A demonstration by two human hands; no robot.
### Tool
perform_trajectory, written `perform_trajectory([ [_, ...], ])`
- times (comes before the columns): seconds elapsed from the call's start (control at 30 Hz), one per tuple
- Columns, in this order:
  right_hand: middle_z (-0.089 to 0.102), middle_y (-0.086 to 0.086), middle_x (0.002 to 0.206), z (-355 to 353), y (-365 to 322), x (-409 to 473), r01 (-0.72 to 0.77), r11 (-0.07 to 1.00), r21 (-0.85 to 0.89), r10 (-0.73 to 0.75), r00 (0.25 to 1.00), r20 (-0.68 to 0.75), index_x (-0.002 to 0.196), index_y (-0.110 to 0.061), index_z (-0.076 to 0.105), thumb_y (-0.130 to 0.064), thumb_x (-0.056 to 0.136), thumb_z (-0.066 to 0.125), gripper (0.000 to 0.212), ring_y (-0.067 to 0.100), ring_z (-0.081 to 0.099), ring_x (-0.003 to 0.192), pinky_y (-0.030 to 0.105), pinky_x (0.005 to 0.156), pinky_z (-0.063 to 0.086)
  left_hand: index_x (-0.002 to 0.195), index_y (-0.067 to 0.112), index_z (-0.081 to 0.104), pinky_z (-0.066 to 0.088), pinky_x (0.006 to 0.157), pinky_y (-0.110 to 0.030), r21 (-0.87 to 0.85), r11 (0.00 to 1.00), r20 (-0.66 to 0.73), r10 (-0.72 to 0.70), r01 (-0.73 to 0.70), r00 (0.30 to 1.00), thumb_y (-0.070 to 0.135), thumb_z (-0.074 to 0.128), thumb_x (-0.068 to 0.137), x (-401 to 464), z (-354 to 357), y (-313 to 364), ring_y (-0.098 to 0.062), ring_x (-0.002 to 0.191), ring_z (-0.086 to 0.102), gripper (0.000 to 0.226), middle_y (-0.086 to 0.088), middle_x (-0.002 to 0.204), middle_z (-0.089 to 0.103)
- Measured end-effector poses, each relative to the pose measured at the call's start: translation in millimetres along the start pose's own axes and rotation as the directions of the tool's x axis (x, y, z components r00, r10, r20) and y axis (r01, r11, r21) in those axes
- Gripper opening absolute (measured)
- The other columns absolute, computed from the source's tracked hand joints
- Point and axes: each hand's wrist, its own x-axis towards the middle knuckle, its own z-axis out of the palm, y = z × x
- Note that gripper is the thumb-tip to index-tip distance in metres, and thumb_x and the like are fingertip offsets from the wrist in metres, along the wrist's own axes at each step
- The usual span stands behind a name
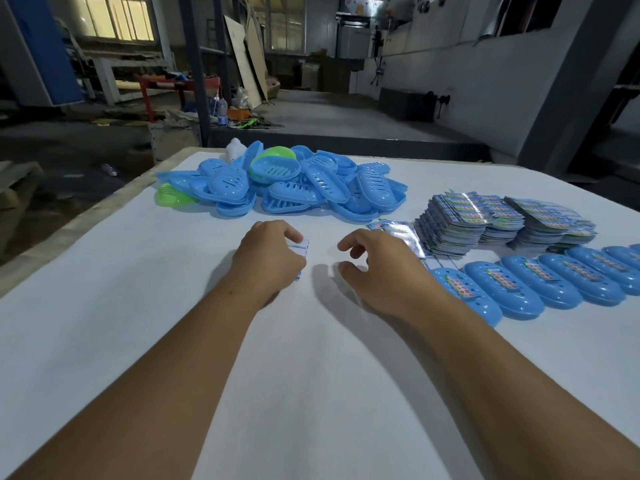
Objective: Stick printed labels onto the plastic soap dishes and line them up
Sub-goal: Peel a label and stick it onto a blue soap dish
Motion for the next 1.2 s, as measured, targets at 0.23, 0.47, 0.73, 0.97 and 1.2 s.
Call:
perform_trajectory([
  [0.23,0.046,0.002,0.150,28.0,-21.1,58.0,0.051,0.991,-0.123,-0.053,0.998,-0.013,0.147,-0.024,0.045,-0.022,0.097,0.053,0.051,0.028,0.045,0.133,0.042,0.102,0.044,0.118,0.030,0.067,0.038,0.095,-0.040,0.409,0.910,-0.016,0.081,-0.067,0.997,0.043,0.052,0.093,2.8,3.4,-3.0,-0.027,0.119,0.049,0.031,0.001,0.123,0.061],
  [0.47,0.046,0.014,0.150,37.7,-43.4,145.2,0.013,0.975,-0.223,0.010,0.995,0.103,0.150,-0.011,0.035,-0.043,0.101,0.045,0.060,0.035,0.042,0.135,0.046,0.112,0.027,0.121,0.027,0.062,0.037,0.093,-0.041,0.503,0.851,0.002,0.173,-0.150,0.985,0.040,0.048,0.097,4.1,5.2,-11.2,-0.028,0.117,0.048,0.031,-0.003,0.121,0.058],
  [0.73,0.049,0.008,0.150,45.3,-31.3,187.5,-0.078,0.954,-0.288,0.148,0.962,0.230,0.154,-0.025,0.028,-0.059,0.099,0.038,0.066,0.033,0.042,0.137,0.050,0.118,0.013,0.123,0.026,0.057,0.036,0.094,-0.043,0.490,0.856,0.040,0.166,-0.164,0.985,0.041,0.046,0.096,7.6,5.6,-16.6,-0.030,0.119,0.045,0.033,-0.006,0.124,0.055],
  [0.97,0.055,0.007,0.117,42.2,-31.9,171.0,-0.112,0.993,-0.025,0.114,0.989,0.097,0.114,-0.038,0.046,-0.060,0.087,0.066,0.040,0.027,0.045,0.109,0.042,0.088,0.044,0.121,0.027,0.059,0.036,0.094,-0.041,0.464,0.875,0.031,0.143,-0.141,0.989,0.042,0.048,0.096,10.0,5.1,-16.9,-0.028,0.118,0.047,0.031,-0.004,0.122,0.058],
  [1.2,0.056,-0.004,0.101,1.6,-23.7,102.9,-0.145,0.988,0.050,0.146,0.989,-0.028,0.106,-0.040,0.048,-0.053,0.082,0.073,0.036,0.026,0.054,0.100,0.036,0.077,0.046,0.116,0.031,0.065,0.044,0.094,-0.036,0.214,0.972,-0.011,0.100,-0.095,0.995,0.038,0.062,0.091,11.9,3.5,-20.8,-0.027,0.119,0.049,0.026,0.001,0.125,0.061],
])
